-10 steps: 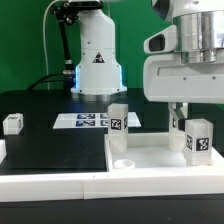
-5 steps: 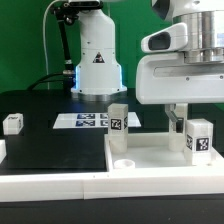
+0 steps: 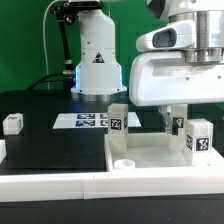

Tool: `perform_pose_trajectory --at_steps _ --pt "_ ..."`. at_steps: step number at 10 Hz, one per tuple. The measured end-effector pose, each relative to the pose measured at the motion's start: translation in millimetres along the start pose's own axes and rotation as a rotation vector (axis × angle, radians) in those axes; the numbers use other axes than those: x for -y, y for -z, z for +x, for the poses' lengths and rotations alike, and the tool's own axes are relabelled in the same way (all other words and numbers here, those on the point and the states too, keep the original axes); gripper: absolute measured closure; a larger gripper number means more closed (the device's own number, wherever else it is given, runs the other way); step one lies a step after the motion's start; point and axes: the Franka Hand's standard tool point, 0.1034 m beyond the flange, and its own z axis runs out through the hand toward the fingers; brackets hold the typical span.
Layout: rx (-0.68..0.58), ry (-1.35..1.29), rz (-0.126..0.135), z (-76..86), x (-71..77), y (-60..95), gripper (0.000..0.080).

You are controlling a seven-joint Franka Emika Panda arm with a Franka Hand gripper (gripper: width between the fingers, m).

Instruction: Assemble square table

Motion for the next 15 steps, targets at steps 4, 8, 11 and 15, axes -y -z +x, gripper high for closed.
perform_pose_trajectory --at_steps 4,8,11,15 --pt "0.000 -0.006 0.000 -0.1 -0.6 -0.2 0.0452" --pt "0.001 -0.127 0.001 -0.2 -0.5 -0.3 0.0509" --pt "-0.007 -0.462 0.000 -1.5 -0.7 -0.4 0.0509" --pt "-0.016 -0.928 0.013 -4.2 -2.6 -0.4 0.0508"
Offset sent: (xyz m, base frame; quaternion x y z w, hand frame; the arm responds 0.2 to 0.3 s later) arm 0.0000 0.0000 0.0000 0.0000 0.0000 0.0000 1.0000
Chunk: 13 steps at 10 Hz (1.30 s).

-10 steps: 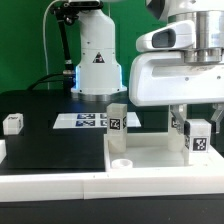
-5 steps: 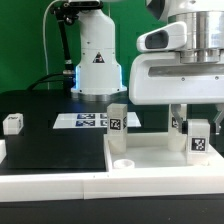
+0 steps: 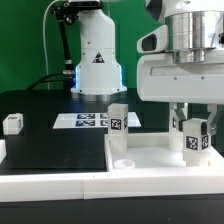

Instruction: Assemble square table

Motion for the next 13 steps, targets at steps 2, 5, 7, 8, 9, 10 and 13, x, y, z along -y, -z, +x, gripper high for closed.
perform_pose_trajectory --at_steps 2,5,7,8,9,10,13 --pt "0.013 -0.243 -0.001 -1.1 -0.3 -0.5 0.0506" --pt "0.023 -0.447 -0.010 -1.2 -0.4 -0.4 0.0505" --pt "0.027 -0.502 -0.008 -1.6 -0.2 -0.4 0.0505" --pt "0.027 -0.488 -0.009 -1.9 -0.5 -1.1 0.0399" --pt "0.027 -0.486 -0.010 -2.2 -0.6 -1.4 0.0264" --pt "0.028 -0.453 -0.010 -2.3 -0.8 -1.5 0.0264" --pt "0.037 -0.209 -0.012 -6.0 0.5 -1.7 0.0154"
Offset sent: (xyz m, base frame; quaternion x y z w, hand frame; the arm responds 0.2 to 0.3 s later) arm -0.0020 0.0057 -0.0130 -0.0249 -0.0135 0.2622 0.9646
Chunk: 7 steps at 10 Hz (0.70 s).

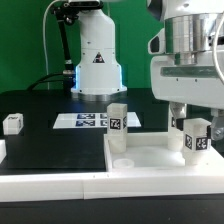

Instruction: Assemble square table

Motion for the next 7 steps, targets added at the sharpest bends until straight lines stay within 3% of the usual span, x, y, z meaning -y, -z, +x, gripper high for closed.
perform_pose_trajectory --at_steps 2,7 --pt "-0.006 0.275 0.014 3.0 1.8 0.6 0.0150" --pt "-0.011 0.680 0.009 -5.6 4.2 0.4 0.0150"
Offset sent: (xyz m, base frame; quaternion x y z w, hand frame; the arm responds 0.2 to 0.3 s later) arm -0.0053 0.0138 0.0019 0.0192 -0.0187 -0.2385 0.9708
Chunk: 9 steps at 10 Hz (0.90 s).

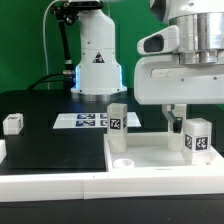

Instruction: Assemble square table

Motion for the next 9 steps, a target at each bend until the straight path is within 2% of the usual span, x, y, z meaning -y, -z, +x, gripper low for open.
perform_pose_trajectory --at_steps 6,7,8,9 --pt "-0.007 0.400 -0.024 3.8 -5.1 0.1 0.0150" --pt "-0.008 0.466 -0.030 4.8 -6.8 -0.2 0.0170" --pt "-0.007 0.484 -0.030 5.1 -7.4 -0.3 0.0297" --pt "-0.007 0.476 -0.030 5.1 -7.5 -0.4 0.0297"
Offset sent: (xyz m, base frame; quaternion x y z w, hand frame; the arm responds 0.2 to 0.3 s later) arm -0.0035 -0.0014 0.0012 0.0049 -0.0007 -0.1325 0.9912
